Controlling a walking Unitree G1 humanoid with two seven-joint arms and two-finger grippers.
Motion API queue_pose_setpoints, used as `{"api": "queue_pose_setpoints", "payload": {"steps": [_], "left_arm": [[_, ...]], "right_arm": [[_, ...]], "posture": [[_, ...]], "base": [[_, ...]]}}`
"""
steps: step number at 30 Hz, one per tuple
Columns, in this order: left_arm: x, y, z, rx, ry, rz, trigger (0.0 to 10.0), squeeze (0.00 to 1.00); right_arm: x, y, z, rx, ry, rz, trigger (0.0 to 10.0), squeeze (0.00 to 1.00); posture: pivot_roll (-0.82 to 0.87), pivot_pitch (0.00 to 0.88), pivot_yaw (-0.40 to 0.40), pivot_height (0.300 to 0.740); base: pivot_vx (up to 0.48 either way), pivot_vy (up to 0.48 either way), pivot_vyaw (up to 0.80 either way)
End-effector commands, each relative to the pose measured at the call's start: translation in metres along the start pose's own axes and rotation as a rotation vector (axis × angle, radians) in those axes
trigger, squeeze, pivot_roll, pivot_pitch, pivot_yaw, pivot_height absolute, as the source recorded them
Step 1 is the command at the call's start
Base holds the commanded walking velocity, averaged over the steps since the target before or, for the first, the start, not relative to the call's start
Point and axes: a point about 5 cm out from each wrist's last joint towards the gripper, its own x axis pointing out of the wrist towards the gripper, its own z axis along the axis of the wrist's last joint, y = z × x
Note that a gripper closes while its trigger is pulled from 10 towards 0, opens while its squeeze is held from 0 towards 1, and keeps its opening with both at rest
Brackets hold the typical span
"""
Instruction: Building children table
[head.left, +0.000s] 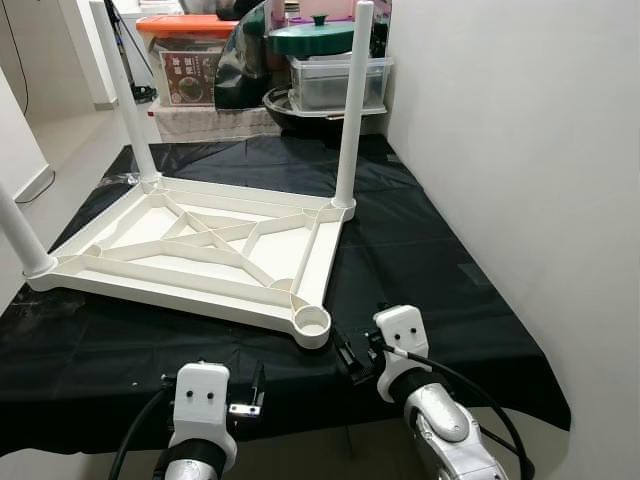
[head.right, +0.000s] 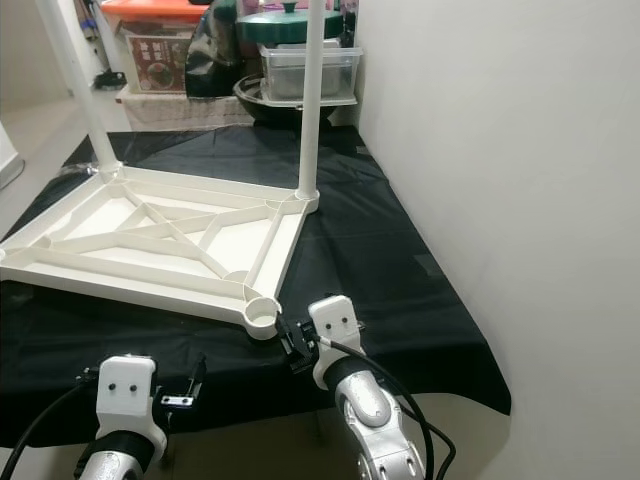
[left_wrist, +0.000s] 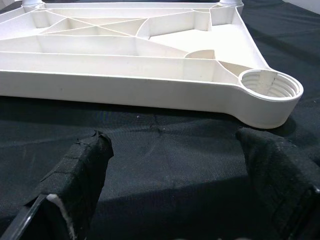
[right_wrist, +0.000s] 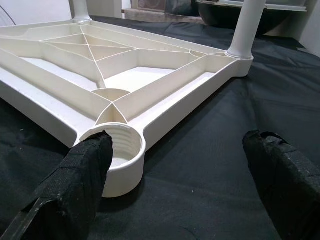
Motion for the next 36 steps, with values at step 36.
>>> {"api": "queue_pose_setpoints", "payload": {"steps": [36], "left_arm": [[0.0007, 0.0007, -0.0030, 0.004, 0.022, 0.004, 10.0, 0.00]], "right_arm": [[0.0007, 0.0001, 0.0003, 0.015, 0.002, -0.010, 10.0, 0.00]], "posture": [[0.05, 0.000, -0.036, 0.740]], "base": [[0.000, 0.000, 0.00]]}}
